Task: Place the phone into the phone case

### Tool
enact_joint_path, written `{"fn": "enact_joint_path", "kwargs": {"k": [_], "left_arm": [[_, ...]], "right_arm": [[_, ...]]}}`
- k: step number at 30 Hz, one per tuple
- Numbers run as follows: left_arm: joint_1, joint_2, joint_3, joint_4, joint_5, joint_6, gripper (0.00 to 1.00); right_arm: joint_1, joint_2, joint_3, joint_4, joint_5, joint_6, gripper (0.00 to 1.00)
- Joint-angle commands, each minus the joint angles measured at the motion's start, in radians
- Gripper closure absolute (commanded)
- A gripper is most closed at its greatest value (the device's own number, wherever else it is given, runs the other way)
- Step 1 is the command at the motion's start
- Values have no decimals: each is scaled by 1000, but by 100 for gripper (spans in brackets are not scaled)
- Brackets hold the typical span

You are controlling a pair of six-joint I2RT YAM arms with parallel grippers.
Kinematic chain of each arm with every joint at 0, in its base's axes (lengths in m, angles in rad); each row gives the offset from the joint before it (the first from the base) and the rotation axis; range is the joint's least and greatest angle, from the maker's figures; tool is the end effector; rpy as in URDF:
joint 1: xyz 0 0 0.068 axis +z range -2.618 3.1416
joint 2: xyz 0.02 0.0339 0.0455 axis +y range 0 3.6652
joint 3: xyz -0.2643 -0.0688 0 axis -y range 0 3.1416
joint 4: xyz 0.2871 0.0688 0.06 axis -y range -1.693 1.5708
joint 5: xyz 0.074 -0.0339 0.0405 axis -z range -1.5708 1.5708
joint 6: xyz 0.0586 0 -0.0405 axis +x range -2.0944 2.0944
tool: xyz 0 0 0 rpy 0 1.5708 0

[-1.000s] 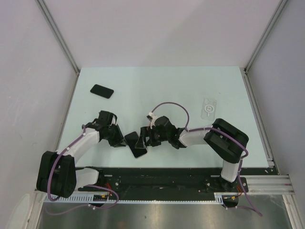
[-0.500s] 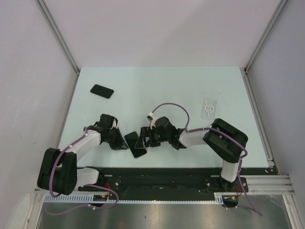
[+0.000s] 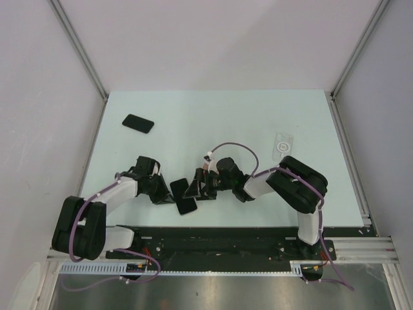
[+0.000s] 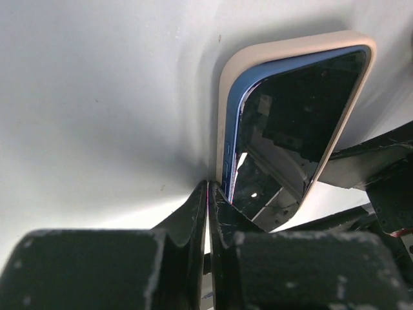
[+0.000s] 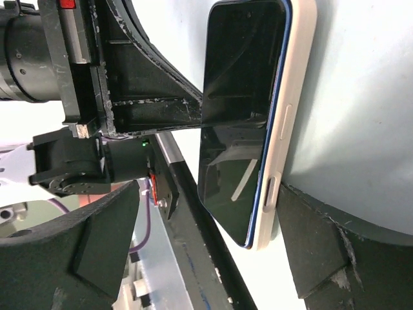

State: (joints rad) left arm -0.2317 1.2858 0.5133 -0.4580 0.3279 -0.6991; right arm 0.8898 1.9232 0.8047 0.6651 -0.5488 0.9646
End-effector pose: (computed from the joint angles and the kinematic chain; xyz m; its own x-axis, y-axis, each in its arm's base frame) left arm 0.2257 -0.0727 0.0877 -0.9095 -0.4114 -0.0601 -0.3439 0.8257 -0.4472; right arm 0.2294 0.3317 0.0752 -0.9445 -0.0519 -0.3244 -0.3192 0.3781 0.8690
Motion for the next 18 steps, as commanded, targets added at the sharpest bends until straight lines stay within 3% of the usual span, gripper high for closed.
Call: {"fn": "enact_joint_path", "kwargs": {"k": [1,5,10,13,14,17,18], "left_arm": [[-20,1,-53,62,20,-23,91],[-23,7,-70,87,51,-36,91],[-27,-9,-70,87,54,-39,91],[-26,-26,-75,82,57,-40,91],[-26,-34,-73,76,60,-42,91],[-26,-69,-75,67,66,-43,91],[-26,-78,-70,61,65,-42,91]], "right_arm": [[5,29,-10,171,-89,97,11],[-3,42,-10,235,-106,135,13],[-14,36,-13,151,-85,95,20],[-17,39,-15,136,-79,83,30],[-18,40,-15,131,-76,80,40],[-20,49,-16,122,-77,83,53],[-20,53,-18,126,-77,85,54]]}}
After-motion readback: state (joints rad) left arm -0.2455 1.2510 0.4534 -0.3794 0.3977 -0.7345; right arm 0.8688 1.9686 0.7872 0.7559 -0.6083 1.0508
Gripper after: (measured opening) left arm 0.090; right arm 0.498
